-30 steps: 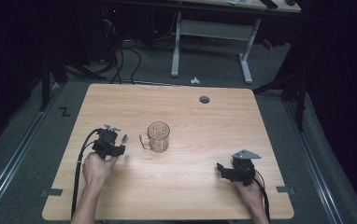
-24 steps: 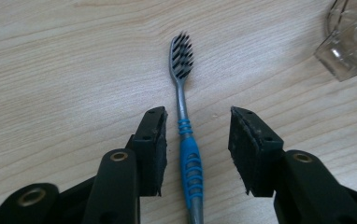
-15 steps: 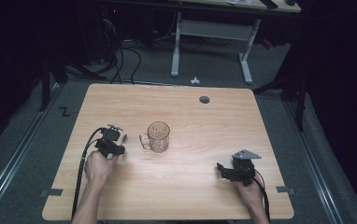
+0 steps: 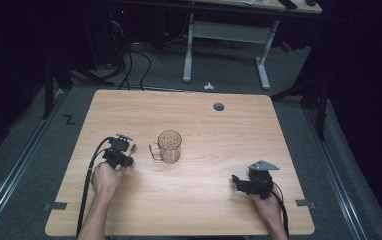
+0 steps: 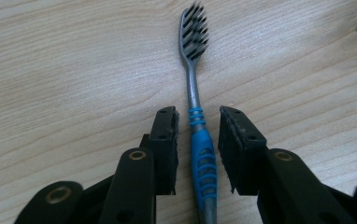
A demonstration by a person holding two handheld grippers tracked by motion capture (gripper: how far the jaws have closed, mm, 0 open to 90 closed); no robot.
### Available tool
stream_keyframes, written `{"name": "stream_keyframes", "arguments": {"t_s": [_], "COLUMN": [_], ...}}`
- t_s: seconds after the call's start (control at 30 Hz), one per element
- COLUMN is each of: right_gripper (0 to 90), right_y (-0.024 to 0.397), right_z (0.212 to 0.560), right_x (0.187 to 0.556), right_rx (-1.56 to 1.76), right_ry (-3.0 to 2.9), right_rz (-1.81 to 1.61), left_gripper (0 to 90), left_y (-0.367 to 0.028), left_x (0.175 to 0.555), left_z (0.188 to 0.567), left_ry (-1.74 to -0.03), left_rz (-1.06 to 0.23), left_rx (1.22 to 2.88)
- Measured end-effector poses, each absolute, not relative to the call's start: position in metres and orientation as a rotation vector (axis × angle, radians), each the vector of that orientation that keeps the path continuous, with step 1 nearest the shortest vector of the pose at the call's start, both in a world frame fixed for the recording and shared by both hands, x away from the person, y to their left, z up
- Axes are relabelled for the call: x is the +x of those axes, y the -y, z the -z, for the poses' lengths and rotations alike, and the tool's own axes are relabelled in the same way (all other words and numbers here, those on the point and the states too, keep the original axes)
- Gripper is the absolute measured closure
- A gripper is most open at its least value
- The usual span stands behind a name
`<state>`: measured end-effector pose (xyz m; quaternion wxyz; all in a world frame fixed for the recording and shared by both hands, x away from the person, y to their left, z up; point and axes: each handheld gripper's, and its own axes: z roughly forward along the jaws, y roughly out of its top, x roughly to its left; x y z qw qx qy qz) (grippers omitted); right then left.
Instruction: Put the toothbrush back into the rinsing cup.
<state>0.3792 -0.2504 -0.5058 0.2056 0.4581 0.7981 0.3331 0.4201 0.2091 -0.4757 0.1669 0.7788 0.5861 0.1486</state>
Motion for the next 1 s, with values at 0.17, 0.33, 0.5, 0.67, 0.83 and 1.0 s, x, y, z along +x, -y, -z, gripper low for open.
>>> {"name": "stream_keyframes", "arguments": {"t_s": [0.17,0.33,0.5,0.67,0.83,1.0], "right_gripper": [22.9,22.9,22.9,22.8,22.8,22.8], "right_y": [0.2504,0.2504,0.2505,0.2505,0.2505,0.2504], "right_z": [0.5059,0.5059,0.5058,0.5058,0.5058,0.5059], "right_x": [0.3792,0.3792,0.3792,0.3793,0.3793,0.3793], "right_rx": [1.276,1.276,1.276,1.276,1.275,1.276], "right_ry": [-2.225,-2.225,-2.225,-2.225,-2.225,-2.225], "right_rz": [-0.929,-0.929,-0.928,-0.927,-0.927,-0.927], "left_gripper": [69.7,72.1,74.8,78.1,79.3,79.7], "left_y": [-0.2101,-0.2129,-0.2128,-0.2124,-0.2125,-0.2130], "left_x": [0.4207,0.4190,0.4191,0.4188,0.4195,0.4202], "left_z": [0.4761,0.4770,0.4769,0.4767,0.4765,0.4762], "left_ry": [-1.672,-1.683,-1.687,-1.688,-1.691,-1.689], "left_rz": [-0.410,-0.397,-0.398,-0.396,-0.395,-0.388], "left_rx": [2.199,2.164,2.164,2.167,2.170,2.173]}}
